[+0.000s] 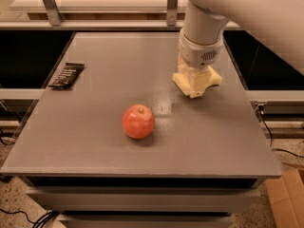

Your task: Move sponge near apple

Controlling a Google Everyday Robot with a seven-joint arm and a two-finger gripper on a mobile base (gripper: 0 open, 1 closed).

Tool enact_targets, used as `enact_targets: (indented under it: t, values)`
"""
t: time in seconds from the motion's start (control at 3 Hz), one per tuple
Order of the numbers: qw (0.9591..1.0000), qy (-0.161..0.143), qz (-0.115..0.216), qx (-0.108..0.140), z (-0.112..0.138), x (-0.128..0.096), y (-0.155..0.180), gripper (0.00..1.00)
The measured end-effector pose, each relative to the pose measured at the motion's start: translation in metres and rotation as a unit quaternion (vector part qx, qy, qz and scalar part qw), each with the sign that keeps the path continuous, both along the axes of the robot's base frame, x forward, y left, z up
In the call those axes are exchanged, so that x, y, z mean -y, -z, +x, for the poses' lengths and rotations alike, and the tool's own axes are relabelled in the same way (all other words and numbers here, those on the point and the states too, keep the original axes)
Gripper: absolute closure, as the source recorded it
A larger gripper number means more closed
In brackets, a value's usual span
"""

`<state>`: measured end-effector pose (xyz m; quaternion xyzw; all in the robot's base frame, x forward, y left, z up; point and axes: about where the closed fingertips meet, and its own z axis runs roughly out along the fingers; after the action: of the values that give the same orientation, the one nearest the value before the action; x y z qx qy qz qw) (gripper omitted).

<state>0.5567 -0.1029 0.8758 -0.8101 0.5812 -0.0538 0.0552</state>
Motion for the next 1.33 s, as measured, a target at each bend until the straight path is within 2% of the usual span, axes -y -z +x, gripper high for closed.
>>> enact_targets:
  t: [0.67, 1.33]
  values:
    - [0.9999, -0.001, -0.004, -0.012, -0.038, 0.005, 0.012, 1.00]
    - [0.9998, -0.011, 0.005, -0.018, -0.067, -0.004, 0.014, 1.00]
